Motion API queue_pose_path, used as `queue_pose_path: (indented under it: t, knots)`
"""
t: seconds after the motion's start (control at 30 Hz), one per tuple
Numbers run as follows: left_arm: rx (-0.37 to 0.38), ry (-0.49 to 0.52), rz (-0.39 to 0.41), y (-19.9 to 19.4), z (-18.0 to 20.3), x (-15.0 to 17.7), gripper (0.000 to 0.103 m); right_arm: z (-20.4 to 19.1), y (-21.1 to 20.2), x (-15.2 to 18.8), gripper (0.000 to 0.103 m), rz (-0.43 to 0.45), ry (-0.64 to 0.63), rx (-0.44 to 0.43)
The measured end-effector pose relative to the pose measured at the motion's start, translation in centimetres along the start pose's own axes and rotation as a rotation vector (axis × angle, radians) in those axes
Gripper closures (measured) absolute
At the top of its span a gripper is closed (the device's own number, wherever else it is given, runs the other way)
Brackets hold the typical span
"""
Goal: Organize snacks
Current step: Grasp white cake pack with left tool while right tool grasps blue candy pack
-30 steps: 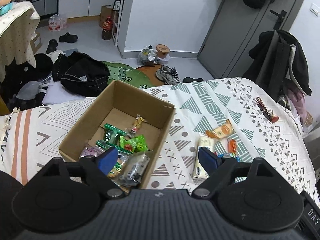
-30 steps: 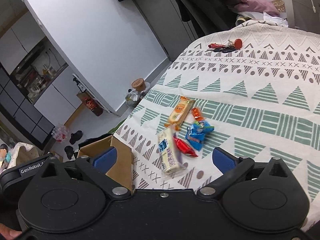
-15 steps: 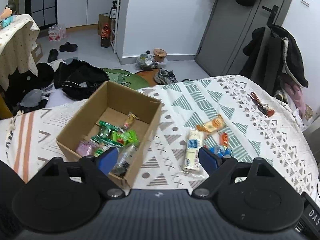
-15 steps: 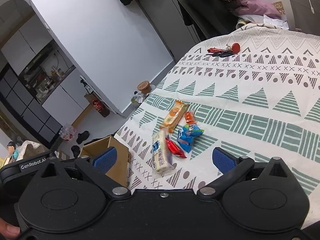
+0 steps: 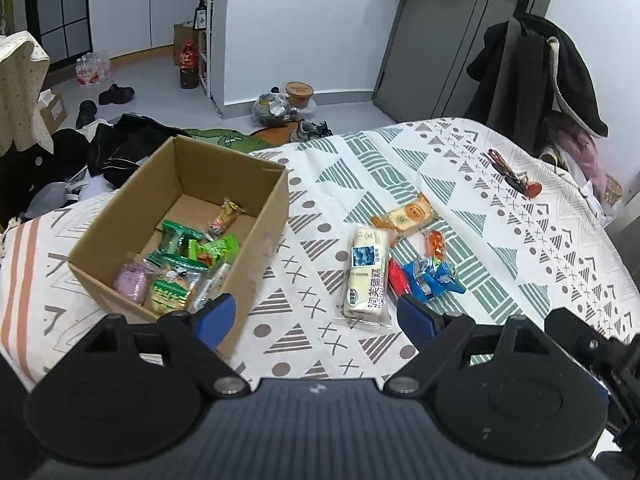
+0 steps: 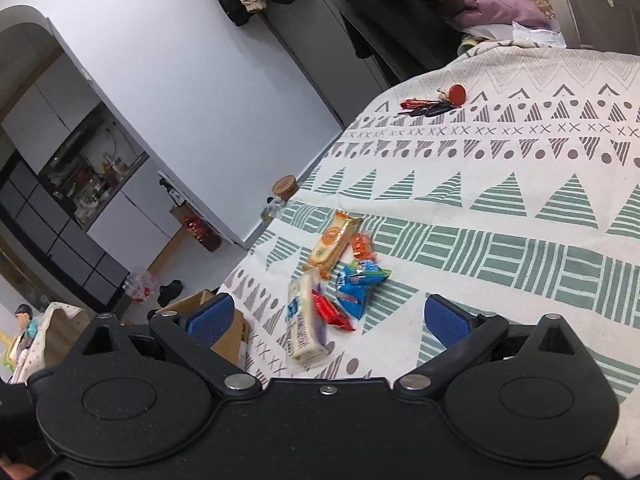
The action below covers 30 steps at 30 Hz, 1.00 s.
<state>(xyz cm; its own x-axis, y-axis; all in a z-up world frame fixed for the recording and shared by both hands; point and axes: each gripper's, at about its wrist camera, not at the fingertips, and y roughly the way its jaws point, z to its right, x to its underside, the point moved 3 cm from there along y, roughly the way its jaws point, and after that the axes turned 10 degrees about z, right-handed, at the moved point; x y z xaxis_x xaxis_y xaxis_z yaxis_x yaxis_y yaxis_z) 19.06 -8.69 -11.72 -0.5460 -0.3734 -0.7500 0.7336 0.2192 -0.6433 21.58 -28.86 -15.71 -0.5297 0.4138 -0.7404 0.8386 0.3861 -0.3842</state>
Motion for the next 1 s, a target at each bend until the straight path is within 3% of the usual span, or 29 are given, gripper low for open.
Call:
queue_pose_path:
  t: [0.47, 1.0]
  knots:
    - [0.013, 0.026, -0.032, 4.4, 1.1, -0.4, 0.018, 1.3, 3.7, -0.6, 0.001, -0.035, 0.019, 0.018]
    - [0.054, 0.024, -0.143, 11.9, 3.6, 2.2, 0.019, 3.7, 8.1, -0.8, 0.001, -0.086, 0.044, 0.109]
